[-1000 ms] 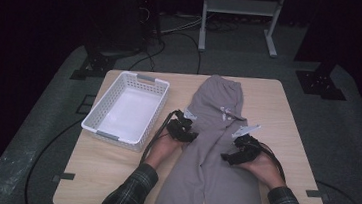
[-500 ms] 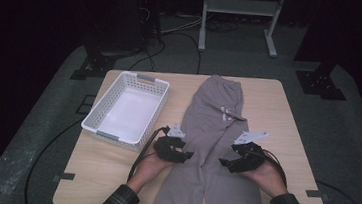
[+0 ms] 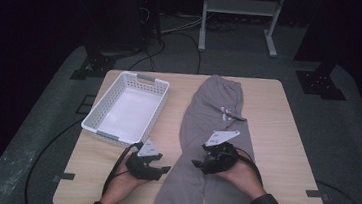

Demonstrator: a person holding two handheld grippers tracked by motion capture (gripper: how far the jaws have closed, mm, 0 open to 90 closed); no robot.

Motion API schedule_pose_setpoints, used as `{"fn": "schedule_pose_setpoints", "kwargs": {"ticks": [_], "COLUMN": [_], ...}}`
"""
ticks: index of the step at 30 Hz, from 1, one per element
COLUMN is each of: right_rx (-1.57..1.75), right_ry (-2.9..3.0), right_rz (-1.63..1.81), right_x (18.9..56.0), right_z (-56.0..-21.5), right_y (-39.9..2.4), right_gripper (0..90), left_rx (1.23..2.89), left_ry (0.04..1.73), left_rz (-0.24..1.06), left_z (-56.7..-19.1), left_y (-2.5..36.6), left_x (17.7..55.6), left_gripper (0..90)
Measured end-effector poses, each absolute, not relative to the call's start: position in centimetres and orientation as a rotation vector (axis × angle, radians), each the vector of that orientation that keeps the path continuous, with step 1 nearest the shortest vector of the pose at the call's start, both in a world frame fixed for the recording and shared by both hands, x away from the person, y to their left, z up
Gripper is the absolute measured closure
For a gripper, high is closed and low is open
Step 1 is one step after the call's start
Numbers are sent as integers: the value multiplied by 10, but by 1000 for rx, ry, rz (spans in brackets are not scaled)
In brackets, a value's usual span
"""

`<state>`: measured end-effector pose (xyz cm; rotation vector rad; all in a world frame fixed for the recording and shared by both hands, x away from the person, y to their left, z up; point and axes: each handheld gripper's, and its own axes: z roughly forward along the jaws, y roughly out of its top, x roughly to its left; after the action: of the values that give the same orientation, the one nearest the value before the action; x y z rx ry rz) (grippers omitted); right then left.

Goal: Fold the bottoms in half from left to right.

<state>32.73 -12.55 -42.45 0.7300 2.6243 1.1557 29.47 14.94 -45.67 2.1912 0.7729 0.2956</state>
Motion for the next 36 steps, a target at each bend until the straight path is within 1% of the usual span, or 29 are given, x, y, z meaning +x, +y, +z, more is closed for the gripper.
{"fn": "schedule_pose_setpoints", "kwargs": {"ticks": [5,9,11,14,16,19,20,22,26,30,31,36], "right_rx": [655,604,586,559,540,530,515,510,484,492,485,468], "right_ry": [2685,2735,2747,2769,2788,2817,2823,2834,2825,2819,2810,2785], "right_rz": [1123,1091,1080,1052,1034,1002,987,958,973,966,961,981], "right_x": [319,313,311,308,306,302,302,300,298,296,296,293], "right_z": [-433,-440,-443,-449,-453,-459,-461,-465,-465,-464,-464,-459], "right_y": [-97,-77,-69,-59,-54,-47,-45,-42,-41,-42,-42,-46], "right_gripper": [324,346,361,381,393,425,438,476,639,864,878,878], "left_rx": [2222,2231,2227,2230,2246,2269,2267,2271,2255,2256,2256,2254], "left_ry": [767,779,787,795,790,781,781,775,761,760,758,760], "left_rz": [325,317,312,316,323,331,331,332,337,337,336,336], "left_z": [-464,-468,-470,-473,-476,-480,-480,-481,-483,-483,-483,-483], "left_y": [164,170,173,174,174,173,173,174,177,179,179,179], "left_x": [287,288,290,291,292,292,292,293,293,294,294,294], "left_gripper": [360,286,271,193,162,76,71,45,21,20,20,20]}}
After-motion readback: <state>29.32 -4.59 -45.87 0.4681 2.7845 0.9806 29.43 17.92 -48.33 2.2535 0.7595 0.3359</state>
